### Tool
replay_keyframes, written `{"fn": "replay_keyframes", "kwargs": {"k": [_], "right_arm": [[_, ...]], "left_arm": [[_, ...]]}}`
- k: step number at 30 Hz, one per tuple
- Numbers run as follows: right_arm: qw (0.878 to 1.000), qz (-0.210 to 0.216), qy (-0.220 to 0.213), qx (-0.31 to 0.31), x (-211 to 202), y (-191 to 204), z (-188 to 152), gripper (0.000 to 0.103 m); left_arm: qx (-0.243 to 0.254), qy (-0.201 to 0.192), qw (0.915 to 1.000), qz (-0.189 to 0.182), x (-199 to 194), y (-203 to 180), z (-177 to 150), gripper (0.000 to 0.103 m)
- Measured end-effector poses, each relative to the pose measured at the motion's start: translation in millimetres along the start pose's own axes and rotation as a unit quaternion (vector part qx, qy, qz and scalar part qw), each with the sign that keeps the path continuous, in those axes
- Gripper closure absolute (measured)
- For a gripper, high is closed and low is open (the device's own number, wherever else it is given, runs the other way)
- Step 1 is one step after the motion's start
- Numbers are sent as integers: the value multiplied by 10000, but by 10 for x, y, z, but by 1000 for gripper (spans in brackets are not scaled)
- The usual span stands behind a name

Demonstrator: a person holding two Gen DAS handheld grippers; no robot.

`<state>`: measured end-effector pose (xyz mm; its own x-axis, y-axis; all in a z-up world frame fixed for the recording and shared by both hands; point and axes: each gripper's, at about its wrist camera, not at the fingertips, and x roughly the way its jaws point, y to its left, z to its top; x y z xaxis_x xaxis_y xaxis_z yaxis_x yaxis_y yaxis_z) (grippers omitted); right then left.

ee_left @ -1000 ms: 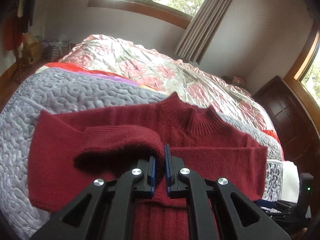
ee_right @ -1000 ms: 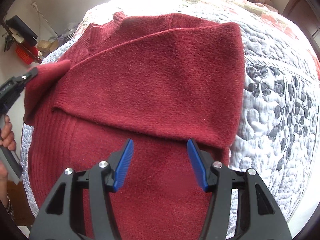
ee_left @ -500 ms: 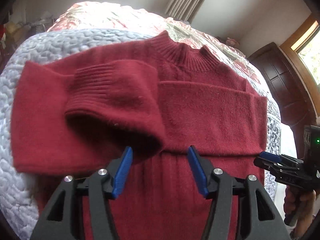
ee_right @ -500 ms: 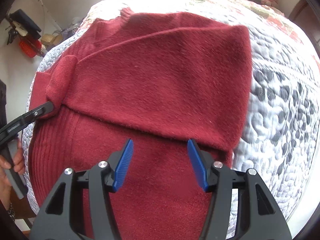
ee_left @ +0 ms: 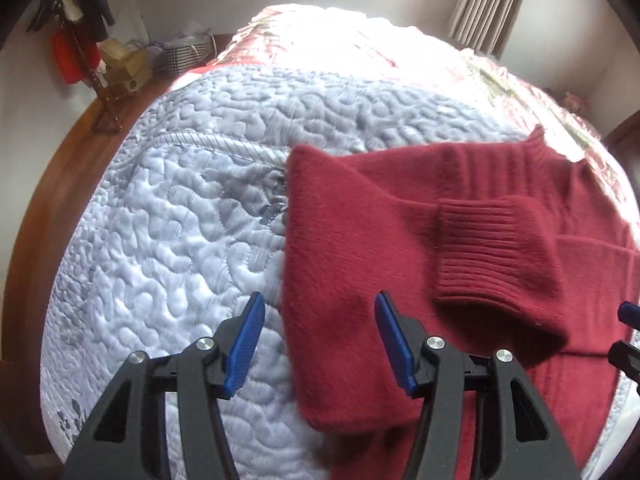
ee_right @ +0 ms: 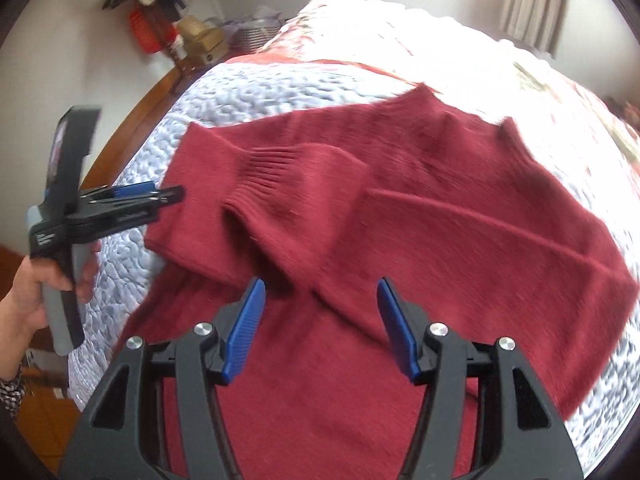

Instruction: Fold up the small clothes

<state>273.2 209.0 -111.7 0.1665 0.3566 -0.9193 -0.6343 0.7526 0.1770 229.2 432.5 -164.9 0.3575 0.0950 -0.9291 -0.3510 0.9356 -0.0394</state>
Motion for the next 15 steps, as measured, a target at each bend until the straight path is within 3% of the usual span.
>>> {"fn": "replay_keyframes", "kwargs": {"k": [6, 10, 11, 13, 15], "right_arm": [[9987, -93, 289, -412, 441, 447, 250, 45], [9967, -434, 466, -509, 751, 548, 374, 45], [9958, -513, 517, -562, 824, 558, 395, 48], [9936, -703, 574, -667, 934, 541, 417, 64], [9943, -610, 548, -676, 953, 524, 418, 89]], "left_arm": [[126, 328, 9993, -117, 312, 104, 12, 45], [18, 401, 9988, -292, 380, 154, 47, 44], [2, 417, 9986, -318, 389, 146, 46, 44], [-37, 439, 9984, -366, 402, 177, 46, 43], [-13, 446, 9983, -378, 424, 197, 42, 43]]}}
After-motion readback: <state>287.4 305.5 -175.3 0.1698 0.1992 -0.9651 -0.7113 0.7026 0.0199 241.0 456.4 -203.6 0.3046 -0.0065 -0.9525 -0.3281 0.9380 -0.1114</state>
